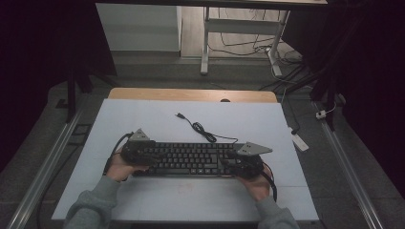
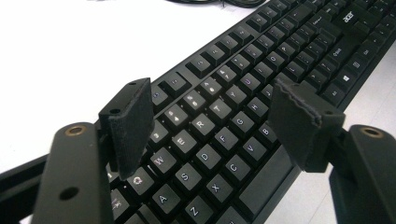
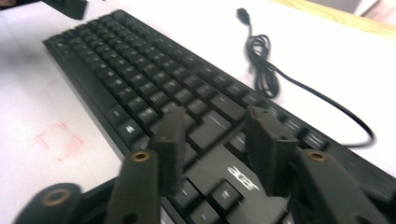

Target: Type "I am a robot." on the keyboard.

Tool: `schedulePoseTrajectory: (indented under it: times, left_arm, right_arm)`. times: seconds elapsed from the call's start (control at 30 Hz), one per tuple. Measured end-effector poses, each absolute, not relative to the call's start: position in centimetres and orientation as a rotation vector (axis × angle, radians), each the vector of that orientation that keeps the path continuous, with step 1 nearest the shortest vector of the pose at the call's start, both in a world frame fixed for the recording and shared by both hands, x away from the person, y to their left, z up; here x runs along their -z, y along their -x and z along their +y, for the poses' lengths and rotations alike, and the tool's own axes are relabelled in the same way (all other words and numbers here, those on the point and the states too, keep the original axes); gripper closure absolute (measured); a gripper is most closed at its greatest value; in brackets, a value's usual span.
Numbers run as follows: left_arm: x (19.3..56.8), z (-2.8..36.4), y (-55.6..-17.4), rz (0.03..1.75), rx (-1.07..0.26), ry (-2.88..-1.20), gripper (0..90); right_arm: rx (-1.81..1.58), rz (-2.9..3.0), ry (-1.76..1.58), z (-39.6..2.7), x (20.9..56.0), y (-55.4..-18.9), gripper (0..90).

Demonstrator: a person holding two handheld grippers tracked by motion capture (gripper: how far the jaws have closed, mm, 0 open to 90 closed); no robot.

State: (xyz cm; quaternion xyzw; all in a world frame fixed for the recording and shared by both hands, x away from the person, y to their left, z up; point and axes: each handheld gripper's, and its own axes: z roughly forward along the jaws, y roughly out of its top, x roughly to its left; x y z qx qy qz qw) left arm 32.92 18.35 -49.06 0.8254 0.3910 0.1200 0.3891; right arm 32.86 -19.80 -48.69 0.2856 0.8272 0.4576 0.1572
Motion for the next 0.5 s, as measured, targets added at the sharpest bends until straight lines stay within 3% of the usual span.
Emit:
schedulePoseTrajectory:
  times: [0.33,0.5]
  left_arm:
    - [49.2,18.3,-32.9,0.997,-0.307,-2.105,31.1]
    - [49.2,18.3,-32.9,0.999,-0.305,-2.109,31.0]
  right_arm:
    - [-1.320,2.463,-0.728,-16.5,48.4,-33.6,89.3]
    - [-1.314,2.506,-0.709,-14.6,48.7,-34.1,89.5]
